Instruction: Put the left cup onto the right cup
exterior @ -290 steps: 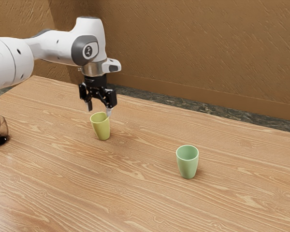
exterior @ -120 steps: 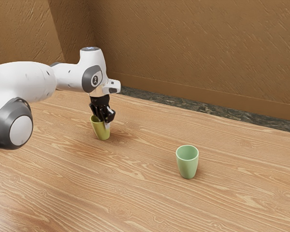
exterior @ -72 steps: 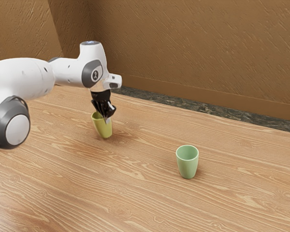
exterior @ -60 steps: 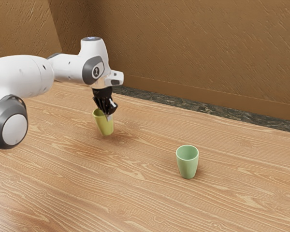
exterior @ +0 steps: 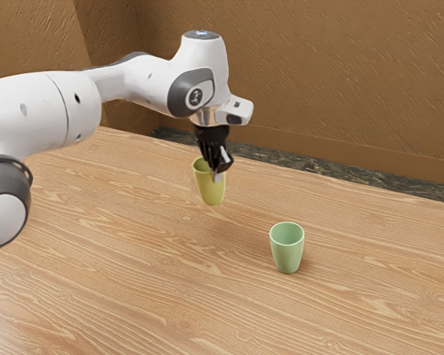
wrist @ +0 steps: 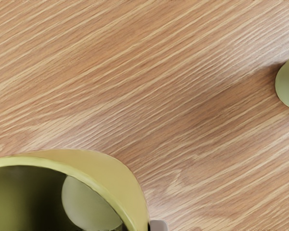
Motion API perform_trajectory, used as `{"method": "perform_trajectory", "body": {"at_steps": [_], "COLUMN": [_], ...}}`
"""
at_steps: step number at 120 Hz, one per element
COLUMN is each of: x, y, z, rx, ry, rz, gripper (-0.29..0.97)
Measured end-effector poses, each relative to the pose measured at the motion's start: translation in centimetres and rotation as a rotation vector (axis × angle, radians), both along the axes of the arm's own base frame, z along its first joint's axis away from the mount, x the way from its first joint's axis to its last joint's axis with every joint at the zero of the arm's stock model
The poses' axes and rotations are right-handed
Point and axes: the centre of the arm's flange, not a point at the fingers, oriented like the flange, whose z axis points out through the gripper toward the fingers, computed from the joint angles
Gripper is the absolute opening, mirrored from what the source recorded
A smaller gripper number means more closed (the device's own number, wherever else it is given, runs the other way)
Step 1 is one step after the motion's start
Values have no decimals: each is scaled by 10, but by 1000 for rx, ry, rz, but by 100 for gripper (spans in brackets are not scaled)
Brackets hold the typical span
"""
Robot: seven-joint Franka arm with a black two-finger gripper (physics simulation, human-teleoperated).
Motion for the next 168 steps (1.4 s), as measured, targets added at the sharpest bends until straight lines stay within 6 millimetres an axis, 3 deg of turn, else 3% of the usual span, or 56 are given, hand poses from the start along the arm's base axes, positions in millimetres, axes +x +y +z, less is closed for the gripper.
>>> {"method": "perform_trajectory", "body": {"at_steps": [27,44,66,93,168], "x": [-32,-54,-69,-66,-39], "y": [-98,-147,-182,-201,-198], "z": [13,26,29,25,-35], "rx": [-6,-7,2,25,68], "ry": [-4,-27,-42,-66,-39], "rz": [-132,-196,-232,-234,-175], "gripper": [-11,-11,-11,-11,-11]}}
